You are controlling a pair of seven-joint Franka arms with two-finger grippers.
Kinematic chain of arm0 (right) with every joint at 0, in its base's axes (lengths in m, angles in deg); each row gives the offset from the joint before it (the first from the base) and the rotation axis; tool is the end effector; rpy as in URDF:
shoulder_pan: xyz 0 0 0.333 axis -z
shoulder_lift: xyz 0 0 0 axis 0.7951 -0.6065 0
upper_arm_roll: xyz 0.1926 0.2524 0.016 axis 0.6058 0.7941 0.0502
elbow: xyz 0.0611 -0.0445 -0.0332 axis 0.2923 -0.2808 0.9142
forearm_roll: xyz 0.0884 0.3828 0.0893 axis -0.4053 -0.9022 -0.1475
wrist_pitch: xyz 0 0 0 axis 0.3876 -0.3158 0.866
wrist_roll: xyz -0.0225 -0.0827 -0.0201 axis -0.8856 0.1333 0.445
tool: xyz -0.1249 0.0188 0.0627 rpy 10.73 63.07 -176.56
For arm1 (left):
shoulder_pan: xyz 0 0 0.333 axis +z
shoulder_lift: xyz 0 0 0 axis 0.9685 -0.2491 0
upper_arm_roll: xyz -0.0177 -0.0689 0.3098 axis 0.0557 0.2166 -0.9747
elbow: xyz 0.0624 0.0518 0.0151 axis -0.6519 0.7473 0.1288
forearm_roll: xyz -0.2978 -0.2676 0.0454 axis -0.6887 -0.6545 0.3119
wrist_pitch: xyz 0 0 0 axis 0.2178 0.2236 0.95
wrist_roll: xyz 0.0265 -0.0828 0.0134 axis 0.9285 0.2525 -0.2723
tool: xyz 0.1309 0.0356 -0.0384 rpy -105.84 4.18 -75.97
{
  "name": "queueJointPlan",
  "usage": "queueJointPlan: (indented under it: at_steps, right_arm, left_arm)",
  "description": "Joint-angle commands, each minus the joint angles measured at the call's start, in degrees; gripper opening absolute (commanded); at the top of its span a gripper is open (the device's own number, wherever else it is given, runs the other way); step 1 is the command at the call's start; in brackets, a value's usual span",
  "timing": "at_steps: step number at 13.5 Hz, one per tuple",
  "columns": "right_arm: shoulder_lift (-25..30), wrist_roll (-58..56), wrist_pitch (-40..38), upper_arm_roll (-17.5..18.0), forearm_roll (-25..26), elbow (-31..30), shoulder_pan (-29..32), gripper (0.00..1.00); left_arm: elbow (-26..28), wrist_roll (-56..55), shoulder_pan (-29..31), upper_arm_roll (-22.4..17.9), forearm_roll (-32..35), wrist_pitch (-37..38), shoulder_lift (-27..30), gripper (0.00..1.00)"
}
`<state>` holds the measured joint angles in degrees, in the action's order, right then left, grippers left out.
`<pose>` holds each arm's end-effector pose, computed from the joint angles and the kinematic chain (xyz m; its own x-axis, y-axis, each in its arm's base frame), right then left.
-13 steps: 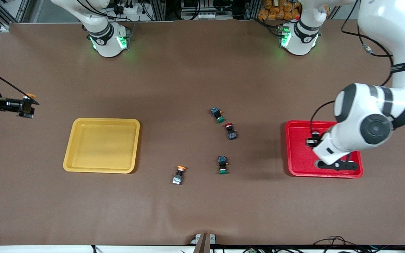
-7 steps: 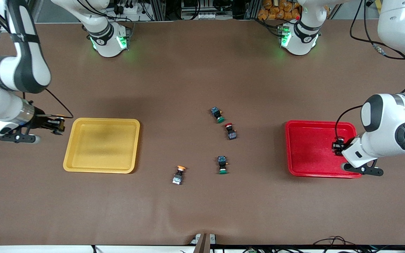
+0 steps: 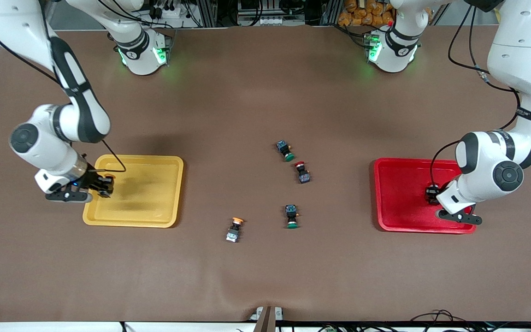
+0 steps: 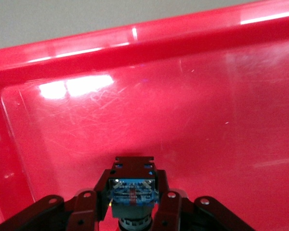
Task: Place red and yellow buttons in trays
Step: 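Carry the orange button into the yellow tray while the left gripper carries the red one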
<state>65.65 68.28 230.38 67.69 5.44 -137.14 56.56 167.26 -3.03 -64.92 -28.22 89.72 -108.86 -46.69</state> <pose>0.5916 -0.0253 0.1951 0.9940 -0.0333 0.1042 -0.0317 -0.9994 -0.0165 0.6391 0.0476 0.1581 0.9769 -0.2032 -0.0668 -0.2045 -0.9788 -0.0136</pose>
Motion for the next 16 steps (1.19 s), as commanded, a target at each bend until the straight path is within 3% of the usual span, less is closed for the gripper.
queueJointPlan:
  at_steps: [1, 2, 3, 4, 5, 6, 7, 8, 10, 13, 16]
  right_arm:
    - [-0.59, 0.52, 2.5, -0.03, -0.14, -0.84, -0.65, 0.0]
    - [-0.85, 0.52, 2.59, -0.03, -0.14, -0.84, -0.74, 0.0]
    - [-1.11, 0.6, 2.68, -0.03, -0.14, -0.75, -0.65, 0.0]
    - [-1.29, 0.52, 2.59, -0.03, -0.14, -0.66, -0.65, 0.09]
    - [-1.47, 0.52, 2.59, -0.03, -0.14, -0.57, -0.74, 0.35]
    - [-1.47, 0.43, 2.59, -0.03, -0.05, -0.57, -0.74, 0.72]
    - [-1.47, 0.43, 2.59, -0.03, -0.14, -0.57, -0.74, 0.81]
    - [-1.47, 0.43, 2.5, -0.03, -0.05, -0.57, -0.74, 1.0]
    - [-1.47, 0.6, 1.98, -0.03, -0.05, -0.14, -0.65, 1.0]
    - [-2.86, 0.34, 0.67, -0.03, -0.05, 2.49, -1.17, 1.0]
    - [-5.42, 0.43, -14.67, -0.03, -0.05, 12.66, -1.88, 1.0]
  left_arm:
    - [0.92, 2.47, 2.26, 0.7, 1.38, -0.81, 1.16, 0.07]
    - [0.92, 3.0, 3.05, 0.7, 1.38, -0.81, 1.07, 0.1]
    - [1.18, 3.01, 3.93, 0.7, 1.38, -0.81, 0.98, 0.22]
    - [1.27, 2.92, 4.11, 0.7, 1.38, -0.81, 0.81, 0.78]
    - [1.27, 2.83, 4.29, 0.78, 1.11, -0.81, 0.8, 1.0]
    - [1.19, 2.57, 4.11, 0.87, 0.76, -0.64, 0.98, 1.0]
    - [1.18, 2.57, 4.11, 0.96, 0.76, -0.29, 1.5, 1.0]
    - [1.1, 2.48, 4.03, 1.4, 0.76, 0.32, 2.46, 1.0]
    - [0.22, 1.26, 3.67, 4.28, 0.41, 5.75, 5.8, 1.0]
    - [-1.71, -12.15, 3.58, 11.13, 0.41, 14.36, 8.89, 1.0]
    - [-2.59, -26.82, 3.15, 19.13, 0.41, 16.5, 8.28, 1.0]
